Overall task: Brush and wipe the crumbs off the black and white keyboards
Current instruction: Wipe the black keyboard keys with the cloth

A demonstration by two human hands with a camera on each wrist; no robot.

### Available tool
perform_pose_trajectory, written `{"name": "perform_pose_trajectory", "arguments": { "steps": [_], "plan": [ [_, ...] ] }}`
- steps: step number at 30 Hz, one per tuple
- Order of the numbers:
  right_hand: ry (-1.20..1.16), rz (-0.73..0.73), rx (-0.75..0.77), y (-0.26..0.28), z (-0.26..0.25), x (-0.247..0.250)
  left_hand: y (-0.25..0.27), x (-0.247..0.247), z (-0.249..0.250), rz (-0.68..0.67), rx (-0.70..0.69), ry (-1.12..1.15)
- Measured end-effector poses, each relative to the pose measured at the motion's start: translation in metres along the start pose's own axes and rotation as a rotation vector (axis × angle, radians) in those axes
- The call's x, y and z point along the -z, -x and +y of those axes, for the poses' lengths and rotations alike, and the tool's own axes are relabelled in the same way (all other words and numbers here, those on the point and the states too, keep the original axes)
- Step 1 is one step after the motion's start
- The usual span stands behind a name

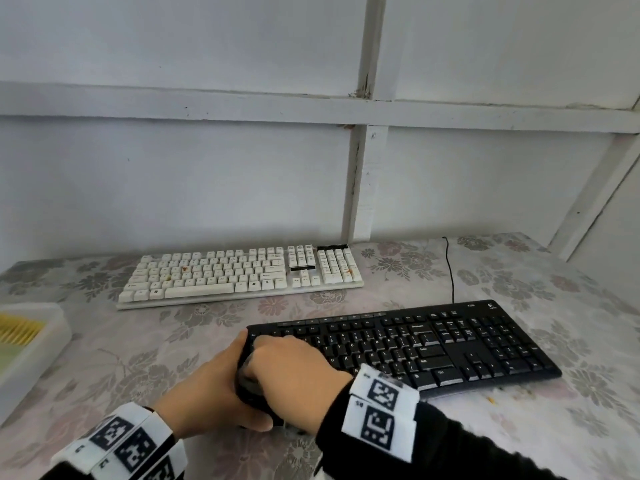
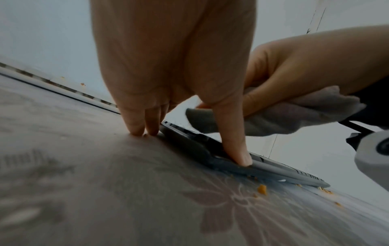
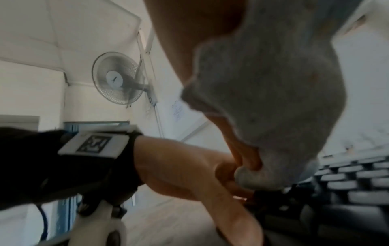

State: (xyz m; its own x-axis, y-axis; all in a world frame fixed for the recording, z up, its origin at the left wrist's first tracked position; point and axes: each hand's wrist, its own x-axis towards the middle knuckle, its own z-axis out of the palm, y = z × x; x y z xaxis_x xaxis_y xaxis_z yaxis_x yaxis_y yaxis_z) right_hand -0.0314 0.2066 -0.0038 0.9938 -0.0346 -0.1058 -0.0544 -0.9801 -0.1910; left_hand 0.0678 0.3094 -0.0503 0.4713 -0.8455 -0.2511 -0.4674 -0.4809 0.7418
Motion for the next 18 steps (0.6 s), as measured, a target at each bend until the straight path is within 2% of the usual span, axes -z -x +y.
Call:
{"name": "perform_pose_trajectory", "arguments": {
  "steps": [4, 8, 13, 18],
  "plan": [
    [0.099, -0.042, -0.020, 0.008, 0.001, -0.004, 0.001, -0.001, 0.002, 0.003, -0.017, -0.025],
    [0.120, -0.032, -0.086, 0.024, 0.025, -0.004, 0.002, -0.002, 0.000, 0.003, -0.023, 0.039],
    [0.134, -0.036, -0.200, 0.056, 0.073, -0.002, 0.002, -0.002, -0.003, -0.023, -0.031, 0.062],
    [0.048, -0.036, -0.390, 0.077, 0.116, 0.006, 0.002, -0.002, -0.004, -0.027, -0.028, 0.080]
  ]
}}
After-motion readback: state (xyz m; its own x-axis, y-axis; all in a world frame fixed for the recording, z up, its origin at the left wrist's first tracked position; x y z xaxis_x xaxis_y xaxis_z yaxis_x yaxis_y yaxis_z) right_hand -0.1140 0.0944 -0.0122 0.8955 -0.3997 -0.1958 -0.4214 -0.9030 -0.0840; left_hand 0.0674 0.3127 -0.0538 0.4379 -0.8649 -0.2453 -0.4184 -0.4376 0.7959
